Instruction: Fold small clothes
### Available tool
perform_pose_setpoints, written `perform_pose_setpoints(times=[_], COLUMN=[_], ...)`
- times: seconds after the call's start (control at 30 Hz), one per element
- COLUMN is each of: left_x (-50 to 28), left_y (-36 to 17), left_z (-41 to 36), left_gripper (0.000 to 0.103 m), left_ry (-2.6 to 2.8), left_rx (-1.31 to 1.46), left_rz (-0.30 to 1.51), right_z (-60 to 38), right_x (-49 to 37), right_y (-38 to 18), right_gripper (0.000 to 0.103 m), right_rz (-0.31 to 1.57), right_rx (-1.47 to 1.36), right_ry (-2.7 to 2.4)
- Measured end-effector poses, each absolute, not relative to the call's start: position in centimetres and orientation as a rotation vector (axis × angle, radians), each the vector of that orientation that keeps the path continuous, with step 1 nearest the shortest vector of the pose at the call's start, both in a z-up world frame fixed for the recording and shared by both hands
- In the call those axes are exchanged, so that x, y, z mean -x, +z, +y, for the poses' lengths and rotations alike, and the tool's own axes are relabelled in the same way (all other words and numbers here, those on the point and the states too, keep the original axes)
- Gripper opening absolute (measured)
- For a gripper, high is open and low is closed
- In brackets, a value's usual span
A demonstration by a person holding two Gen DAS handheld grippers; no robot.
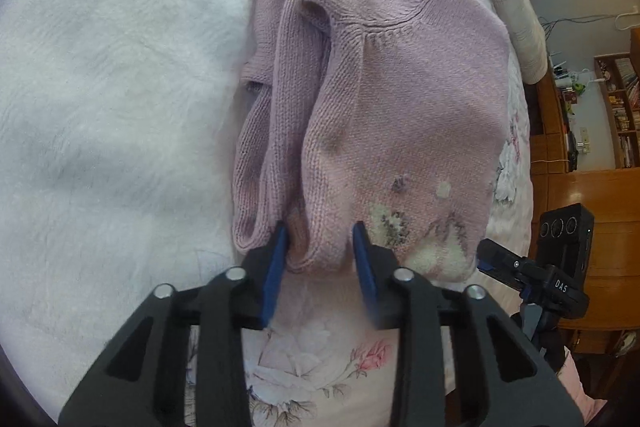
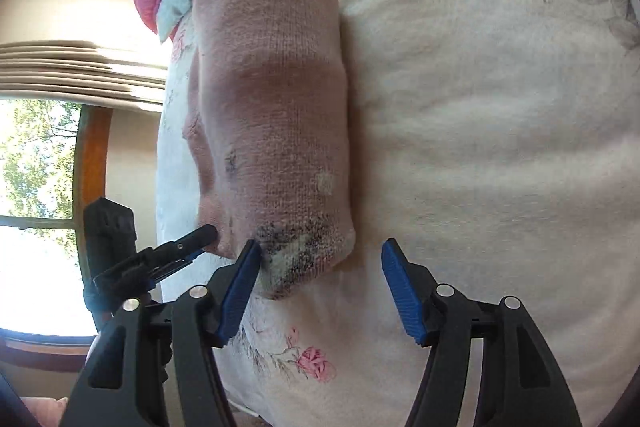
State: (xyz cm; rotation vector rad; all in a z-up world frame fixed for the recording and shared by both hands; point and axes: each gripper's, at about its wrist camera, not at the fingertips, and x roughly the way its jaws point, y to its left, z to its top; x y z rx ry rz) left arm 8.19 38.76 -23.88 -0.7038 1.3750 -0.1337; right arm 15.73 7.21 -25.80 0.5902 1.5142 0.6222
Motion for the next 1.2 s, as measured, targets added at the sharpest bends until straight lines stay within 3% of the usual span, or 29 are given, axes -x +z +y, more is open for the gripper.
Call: perform_pose_setpoints(times=[0.03,0.1,0.17,0.27,0.47,0.57,0.73,0.9,1.1,1.17,1.2], left_x=[-8.1,-7.8,-7.3,-6.5,-6.4,-6.6,-6.5,-9.9,-17.2,-18.5,-18.9], left_y=[-24.3,-24.5,-23.6,-23.1,-26.2,-26.7,-24.3,-20.3,-20.7,-21.1,-21.2], left_z=[39.2,40.4,41.4,42.2,41.7,42.0,43.0,44.4,44.1,44.0,43.8], left_gripper=[0.016,0.015,0.014,0.014,0.016,0.022,0.046,0.047,0.049,0.047,0.039], left_ry=[-0.127,-0.116,-0.114,-0.124,-0.099,-0.094,-0.095,-0.099,-0.076,-0.075,-0.073], left_rx=[0.724,0.802,0.794,0.762,0.735,0.766,0.746,0.691,0.666,0.678,0.669], left_rz=[1.378,1.36,1.326,1.308,1.339,1.342,1.352,1.224,1.211,1.21,1.22], right_z=[7.5,8.1,8.9,10.1,11.5,12.1,12.4,12.8,13.6,13.5,13.3], right_x=[-16.0,-16.5,-16.7,-16.3,-15.9,-16.2,-16.6,-17.8,-19.0,-19.1,-19.1], right_y=[-26.6,-27.2,-26.0,-24.7,-26.5,-26.4,-23.2,-20.4,-19.9,-20.1,-20.3], right_gripper=[0.064,0.045,0.037,0.032,0.032,0.034,0.045,0.052,0.052,0.052,0.052], right_rz=[1.535,1.544,1.522,1.505,1.542,1.546,1.501,1.426,1.41,1.416,1.42], right_rx=[-0.633,-0.692,-0.617,-0.479,-0.437,-0.411,-0.326,-0.368,-0.357,-0.353,-0.351], right_ry=[0.644,0.691,0.706,0.705,0.668,0.674,0.69,0.673,0.655,0.644,0.639])
